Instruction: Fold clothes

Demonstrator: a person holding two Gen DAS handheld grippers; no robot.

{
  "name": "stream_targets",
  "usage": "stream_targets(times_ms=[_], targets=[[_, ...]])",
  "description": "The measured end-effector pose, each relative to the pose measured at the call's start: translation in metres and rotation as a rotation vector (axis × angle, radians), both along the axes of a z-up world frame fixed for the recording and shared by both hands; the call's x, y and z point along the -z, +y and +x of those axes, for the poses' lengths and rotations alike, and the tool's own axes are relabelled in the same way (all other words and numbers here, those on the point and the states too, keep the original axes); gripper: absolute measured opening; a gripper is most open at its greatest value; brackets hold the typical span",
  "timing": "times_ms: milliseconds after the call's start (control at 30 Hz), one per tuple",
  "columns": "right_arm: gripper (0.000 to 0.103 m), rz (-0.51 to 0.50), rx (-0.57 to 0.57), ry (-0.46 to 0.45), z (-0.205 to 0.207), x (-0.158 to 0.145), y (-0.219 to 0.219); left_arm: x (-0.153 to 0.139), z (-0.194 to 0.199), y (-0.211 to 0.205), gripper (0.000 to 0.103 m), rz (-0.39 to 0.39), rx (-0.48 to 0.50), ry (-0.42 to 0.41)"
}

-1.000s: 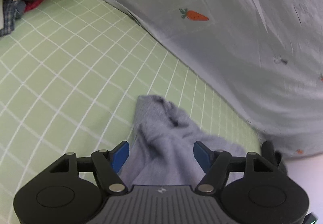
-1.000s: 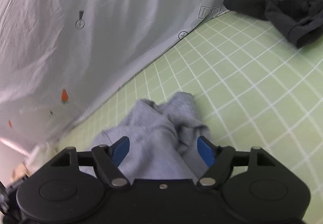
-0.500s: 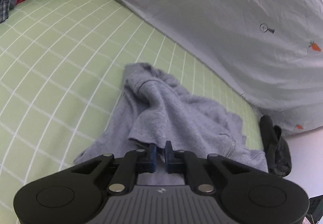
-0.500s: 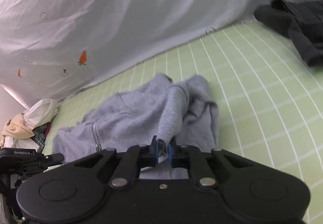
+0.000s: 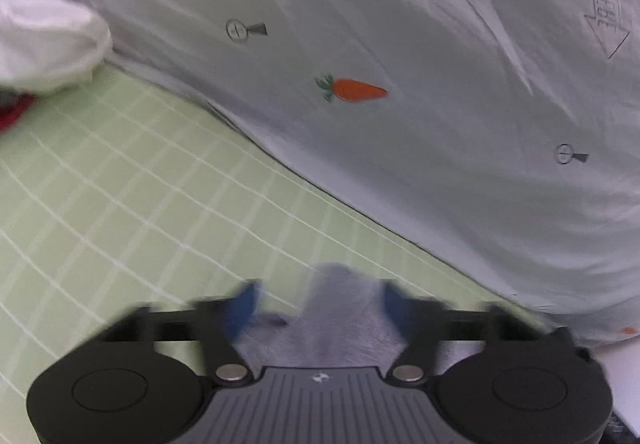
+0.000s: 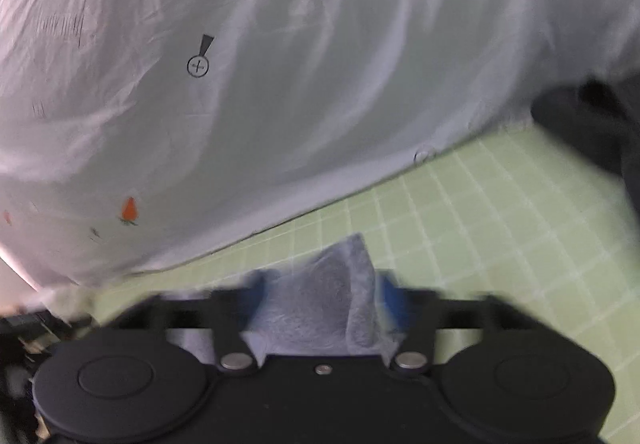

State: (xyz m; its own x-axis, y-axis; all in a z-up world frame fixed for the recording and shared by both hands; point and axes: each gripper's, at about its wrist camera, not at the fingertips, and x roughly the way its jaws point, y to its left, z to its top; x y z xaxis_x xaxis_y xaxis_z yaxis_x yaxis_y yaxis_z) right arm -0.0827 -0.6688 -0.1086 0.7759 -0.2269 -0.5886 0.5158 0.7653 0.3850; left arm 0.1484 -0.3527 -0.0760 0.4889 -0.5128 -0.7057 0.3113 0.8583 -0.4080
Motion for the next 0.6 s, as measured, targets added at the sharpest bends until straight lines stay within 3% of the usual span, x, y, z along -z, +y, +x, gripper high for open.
stream_targets(times_ms=[67, 167, 300, 467, 600], targets=[[0.095, -0.099, -0.039, 0.068, 0.002, 0.002, 0.010, 0.005, -0.005, 0.003, 0.095, 0.053, 0.034, -0.030], [0.099, -0.165, -0.102, 0.196, -0.003, 0.021, 0.022, 0.024, -0.016, 0.006, 0.098, 0.144, 0.102, 0.009], [0.100, -0.071, -0.102, 0.286, -0.016, 0.053, 0.030, 0.049, -0.032, 0.009, 0.098, 0.247, 0.193, 0.065], [0.103, 0.105, -0.045, 0.232, -0.034, 0.073, 0.026, 0.068, -0.041, 0.012, 0.100, 0.175, 0.240, 0.128], [0.103, 0.120, -0.109, 0.214, -0.031, 0.075, 0.029, 0.073, -0.039, 0.013, 0.103, 0.069, 0.232, 0.152]])
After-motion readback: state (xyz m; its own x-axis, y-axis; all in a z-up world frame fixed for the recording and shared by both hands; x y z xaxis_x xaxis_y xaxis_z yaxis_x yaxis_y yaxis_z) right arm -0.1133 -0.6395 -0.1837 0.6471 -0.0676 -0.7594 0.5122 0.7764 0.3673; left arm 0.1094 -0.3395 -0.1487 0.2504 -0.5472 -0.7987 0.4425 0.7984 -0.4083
